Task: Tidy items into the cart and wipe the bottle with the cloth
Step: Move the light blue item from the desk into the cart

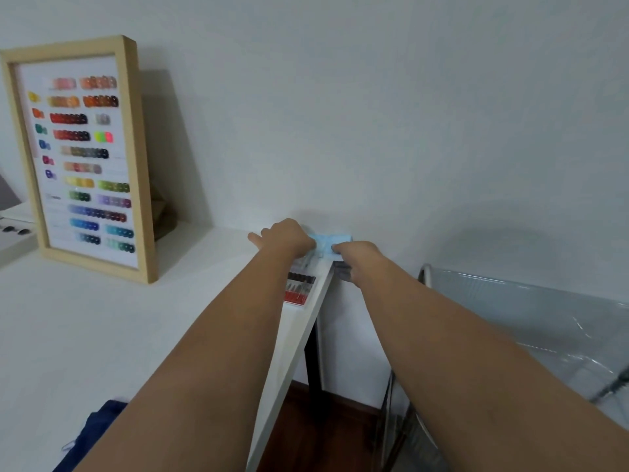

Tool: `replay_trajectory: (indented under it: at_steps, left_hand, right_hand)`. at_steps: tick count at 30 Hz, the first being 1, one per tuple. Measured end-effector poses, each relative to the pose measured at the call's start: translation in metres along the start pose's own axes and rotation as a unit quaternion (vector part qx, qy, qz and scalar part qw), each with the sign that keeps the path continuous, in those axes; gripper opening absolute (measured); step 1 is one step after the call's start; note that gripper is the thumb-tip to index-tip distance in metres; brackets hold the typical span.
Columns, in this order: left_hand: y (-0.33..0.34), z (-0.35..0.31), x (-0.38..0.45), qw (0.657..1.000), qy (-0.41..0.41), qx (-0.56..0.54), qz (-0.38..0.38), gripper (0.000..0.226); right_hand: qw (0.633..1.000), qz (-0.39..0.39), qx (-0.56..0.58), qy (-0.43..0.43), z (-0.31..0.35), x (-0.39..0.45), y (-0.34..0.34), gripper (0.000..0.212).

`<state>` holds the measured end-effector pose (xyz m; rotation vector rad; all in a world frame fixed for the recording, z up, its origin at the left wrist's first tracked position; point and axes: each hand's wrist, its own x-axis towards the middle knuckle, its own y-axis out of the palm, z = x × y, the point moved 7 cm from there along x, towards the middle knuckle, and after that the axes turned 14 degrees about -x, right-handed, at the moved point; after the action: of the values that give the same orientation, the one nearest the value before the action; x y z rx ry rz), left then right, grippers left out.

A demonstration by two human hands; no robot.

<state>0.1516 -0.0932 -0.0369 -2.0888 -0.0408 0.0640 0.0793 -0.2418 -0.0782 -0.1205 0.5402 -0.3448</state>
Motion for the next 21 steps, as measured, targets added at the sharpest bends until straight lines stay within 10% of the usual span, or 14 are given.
replay_trajectory:
  at_steps: [14, 21]
  left_hand:
    - [0.005, -0.034, -0.028, 0.997, 0.025, -0.051, 0.049, 0.022]
    - [-0.016, -0.047, -0.039, 0.909, 0.059, -0.4, 0.101, 0.029]
  right_hand:
    - [0.98, -0.018, 0.192, 0.051, -0.003, -0.016, -0.017, 0.013]
    - [0.956, 0.068, 0.279, -0.065, 0.025, -0.041, -0.024, 0.025]
